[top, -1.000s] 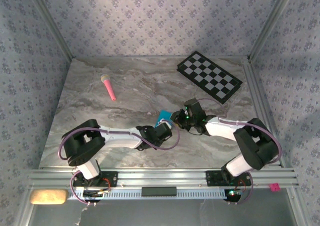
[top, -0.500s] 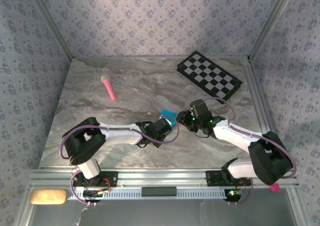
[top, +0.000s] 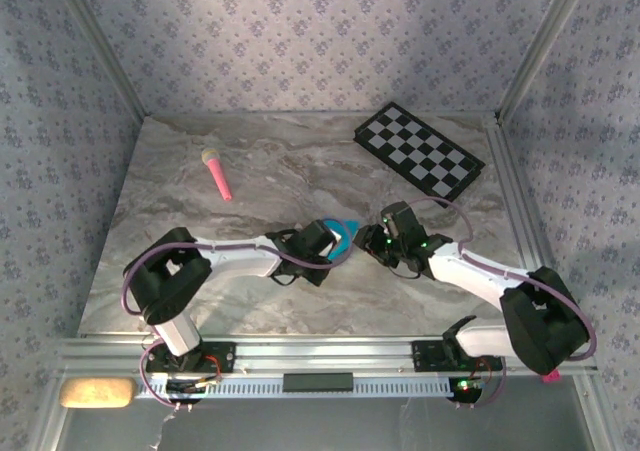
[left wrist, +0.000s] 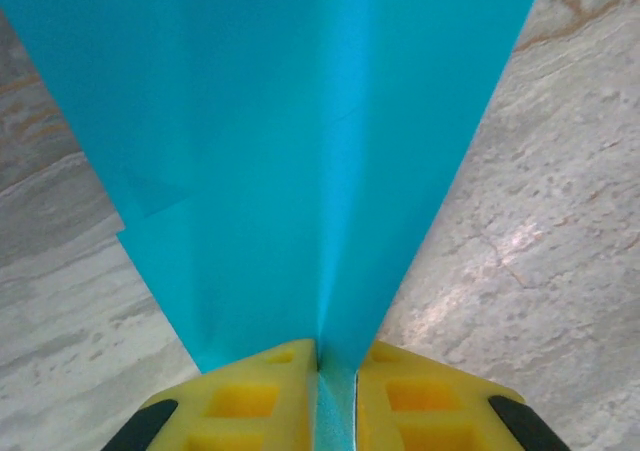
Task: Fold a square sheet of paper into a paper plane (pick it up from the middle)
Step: Fold the wing for the fifth time at the center of the table.
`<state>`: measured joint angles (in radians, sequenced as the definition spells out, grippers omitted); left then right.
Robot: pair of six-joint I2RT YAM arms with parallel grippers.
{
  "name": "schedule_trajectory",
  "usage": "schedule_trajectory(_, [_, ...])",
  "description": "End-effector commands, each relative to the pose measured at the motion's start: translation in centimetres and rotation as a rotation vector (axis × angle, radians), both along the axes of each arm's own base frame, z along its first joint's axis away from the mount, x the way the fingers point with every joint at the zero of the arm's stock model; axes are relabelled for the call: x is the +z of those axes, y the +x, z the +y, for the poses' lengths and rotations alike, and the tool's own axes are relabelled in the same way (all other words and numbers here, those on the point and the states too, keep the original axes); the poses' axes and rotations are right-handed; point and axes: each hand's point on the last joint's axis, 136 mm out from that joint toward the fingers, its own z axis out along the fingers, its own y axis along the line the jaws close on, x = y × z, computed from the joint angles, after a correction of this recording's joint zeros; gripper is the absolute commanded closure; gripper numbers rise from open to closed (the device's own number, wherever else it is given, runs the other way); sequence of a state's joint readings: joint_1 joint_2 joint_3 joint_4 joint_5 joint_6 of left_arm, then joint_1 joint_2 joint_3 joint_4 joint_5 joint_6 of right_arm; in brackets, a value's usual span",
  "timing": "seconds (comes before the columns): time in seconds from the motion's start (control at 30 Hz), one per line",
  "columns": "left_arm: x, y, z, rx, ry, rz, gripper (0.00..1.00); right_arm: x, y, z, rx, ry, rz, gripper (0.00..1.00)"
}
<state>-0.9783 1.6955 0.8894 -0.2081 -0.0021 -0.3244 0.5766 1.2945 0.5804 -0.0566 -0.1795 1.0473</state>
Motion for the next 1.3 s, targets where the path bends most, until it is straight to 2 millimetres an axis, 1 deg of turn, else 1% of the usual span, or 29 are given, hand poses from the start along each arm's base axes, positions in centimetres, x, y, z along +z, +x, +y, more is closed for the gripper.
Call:
schedule_trajectory(0.0, [-1.1, -1.0, -0.2, -0.005, -0.019, 0.098, 0.85, -0.8, -0.5, 0.7, 0.055, -0.026, 0.019, 0.53])
schedule_trajectory(0.07, [-1.2, -1.0, -0.2, 0.003, -0.036, 0.119, 0.89, -1.0, -0.6, 1.2, 0.085, -0.034, 0.024, 0.56])
schedule_trajectory(0.13, [-1.3, -0.9, -0.1, 0.012, -0.049, 0.139, 0.91, -1.3, -0.7, 1.7, 0.106, -0.042, 0.024, 0.63])
schedule_trajectory(0.23, [-1.2, -0.9, -0.1, 0.015, -0.073, 0.166, 0.96, -1.6, -0.7, 2.3, 0.128, -0.042, 0.019, 0.70])
schedule_trajectory(0.43, [-1.4, -1.0, -0.3, 0.024, -0.135, 0.232, 0.98, -1.5, -0.5, 3.6, 0.160, -0.020, -0.025, 0.80])
schedule_trajectory(0.5, [-1.5, -1.0, -0.4, 0.024, -0.162, 0.263, 1.00, -1.2, -0.1, 4.0, 0.164, -0.001, -0.074, 0.83])
schedule_trajectory(0.6, [-1.5, -1.1, -0.5, 0.026, -0.211, 0.306, 1.00, -0.8, 0.3, 4.6, 0.178, 0.023, -0.155, 0.85])
schedule_trajectory(0.77, [-1.1, -1.1, -0.7, 0.016, -0.283, 0.343, 1.00, -0.3, 0.7, 5.0, 0.205, 0.026, -0.209, 0.87])
schedule_trajectory(0.87, [-0.7, -0.9, -0.7, 0.012, -0.300, 0.330, 1.00, -0.5, 0.7, 4.9, 0.211, 0.014, -0.217, 0.88])
schedule_trajectory(1.1, [0.1, -1.0, -0.8, -0.014, -0.409, 0.331, 1.00, -0.1, 0.5, 5.6, 0.265, 0.030, -0.244, 0.88])
schedule_trajectory(1.27, [0.3, -1.1, -0.5, 0.000, -0.456, 0.447, 1.00, -0.2, -0.2, 6.7, 0.329, 0.073, -0.207, 0.88])
